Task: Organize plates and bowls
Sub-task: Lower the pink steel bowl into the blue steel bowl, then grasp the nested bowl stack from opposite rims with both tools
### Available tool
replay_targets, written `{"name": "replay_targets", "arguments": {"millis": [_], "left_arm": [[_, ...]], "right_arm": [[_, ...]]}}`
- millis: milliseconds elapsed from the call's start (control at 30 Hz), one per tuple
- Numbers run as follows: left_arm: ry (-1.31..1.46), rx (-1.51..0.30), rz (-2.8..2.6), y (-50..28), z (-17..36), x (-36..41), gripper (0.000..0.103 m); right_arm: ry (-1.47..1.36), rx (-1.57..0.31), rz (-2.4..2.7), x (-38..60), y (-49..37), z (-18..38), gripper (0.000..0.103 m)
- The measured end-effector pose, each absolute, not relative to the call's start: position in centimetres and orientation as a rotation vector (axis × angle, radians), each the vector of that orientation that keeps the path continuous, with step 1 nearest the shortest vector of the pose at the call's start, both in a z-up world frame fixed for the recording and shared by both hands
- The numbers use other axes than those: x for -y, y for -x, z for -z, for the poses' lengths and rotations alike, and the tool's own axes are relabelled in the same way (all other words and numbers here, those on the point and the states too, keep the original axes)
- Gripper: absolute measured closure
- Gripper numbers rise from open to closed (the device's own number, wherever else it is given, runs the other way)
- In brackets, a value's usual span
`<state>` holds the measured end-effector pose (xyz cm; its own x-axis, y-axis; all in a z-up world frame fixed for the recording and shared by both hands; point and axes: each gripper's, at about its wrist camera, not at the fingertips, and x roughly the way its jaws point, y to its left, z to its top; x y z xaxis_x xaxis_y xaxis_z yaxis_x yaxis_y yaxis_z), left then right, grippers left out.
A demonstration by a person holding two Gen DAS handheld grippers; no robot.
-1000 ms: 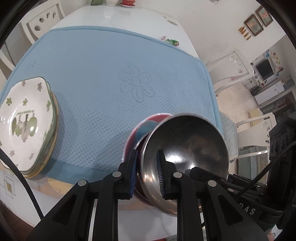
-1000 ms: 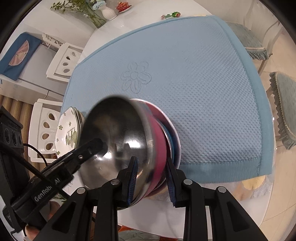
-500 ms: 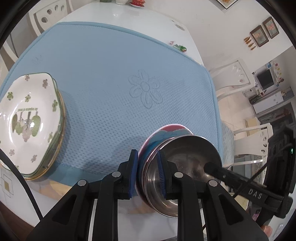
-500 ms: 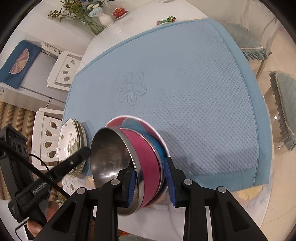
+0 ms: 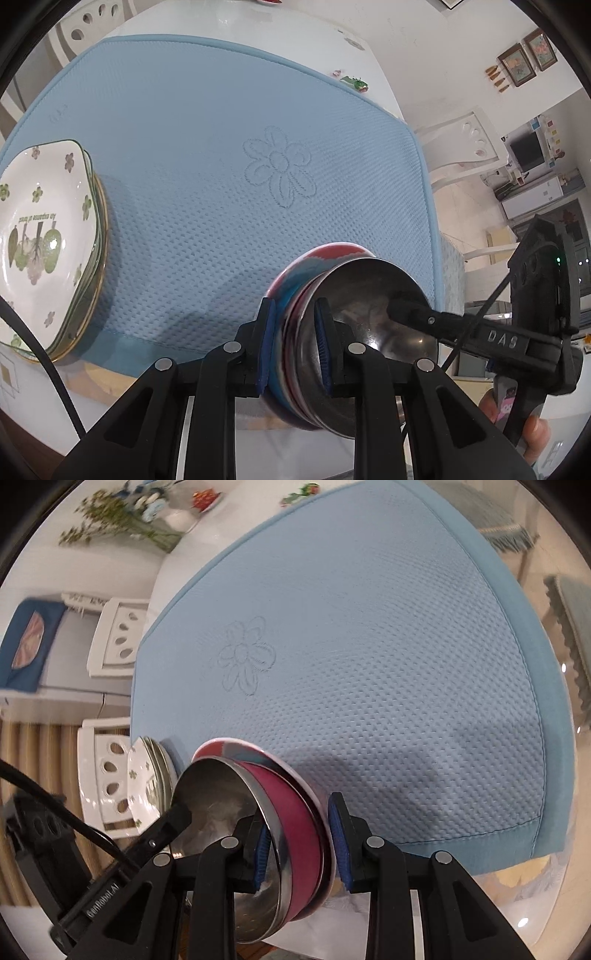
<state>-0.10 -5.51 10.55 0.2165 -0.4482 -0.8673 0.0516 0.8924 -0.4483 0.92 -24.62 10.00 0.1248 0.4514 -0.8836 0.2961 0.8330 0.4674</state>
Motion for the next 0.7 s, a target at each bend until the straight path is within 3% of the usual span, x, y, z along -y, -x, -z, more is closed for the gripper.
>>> {"name": "replay_targets", "arguments": {"millis": [467, 700], "left_arm": [[0.328, -1.315, 0.391, 2.4, -10.6, 5.0, 0.084], [0.367, -1.312, 0.386, 2.5, -10.5, 4.5, 0.084]], "right_arm": [[-0.495, -1.424, -0.250, 23.3, 4.1, -10.6, 0.074], [-0.565, -1.423, -0.234, 24.1, 3.5, -10.4, 0.075]]}}
